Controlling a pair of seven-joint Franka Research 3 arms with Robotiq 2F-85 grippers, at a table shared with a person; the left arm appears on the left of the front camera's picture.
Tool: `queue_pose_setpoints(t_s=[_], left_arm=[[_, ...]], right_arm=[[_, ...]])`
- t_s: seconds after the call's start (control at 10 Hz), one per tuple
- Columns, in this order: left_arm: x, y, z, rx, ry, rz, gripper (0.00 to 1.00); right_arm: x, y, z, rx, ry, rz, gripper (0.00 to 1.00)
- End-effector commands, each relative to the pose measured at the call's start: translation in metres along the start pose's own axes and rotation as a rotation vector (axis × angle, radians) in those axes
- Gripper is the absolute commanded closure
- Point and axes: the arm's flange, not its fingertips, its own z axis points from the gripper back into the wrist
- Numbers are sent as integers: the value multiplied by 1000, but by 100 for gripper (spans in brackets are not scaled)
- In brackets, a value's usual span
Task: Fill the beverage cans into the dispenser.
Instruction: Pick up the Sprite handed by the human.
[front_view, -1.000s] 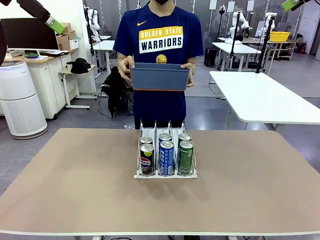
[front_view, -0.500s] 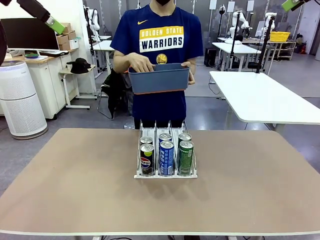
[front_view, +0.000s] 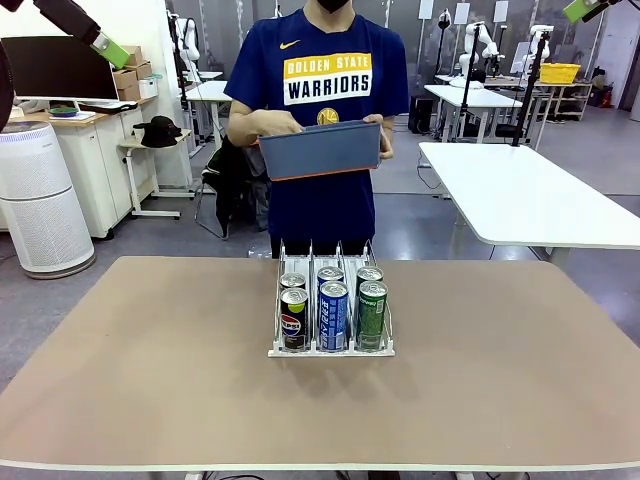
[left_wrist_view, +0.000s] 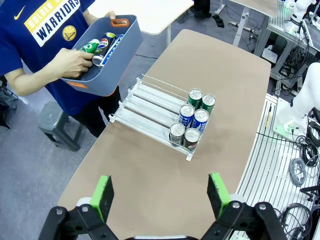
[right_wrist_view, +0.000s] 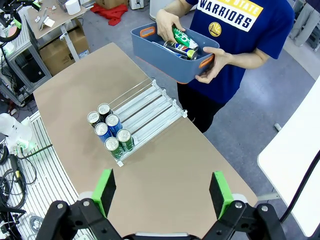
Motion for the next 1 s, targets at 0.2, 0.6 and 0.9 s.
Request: queue_pose_setpoints(t_s=[0.2, 0.6, 0.9], left_arm=[[0, -1, -1, 2, 13, 7, 0], [0, -1, -1, 2, 13, 7, 0], [0, -1, -1, 2, 13, 7, 0]], right_arm=[[-1, 1, 1, 1, 11, -1, 0], [-1, 1, 1, 1, 11, -1, 0], [-1, 1, 1, 1, 11, -1, 0]])
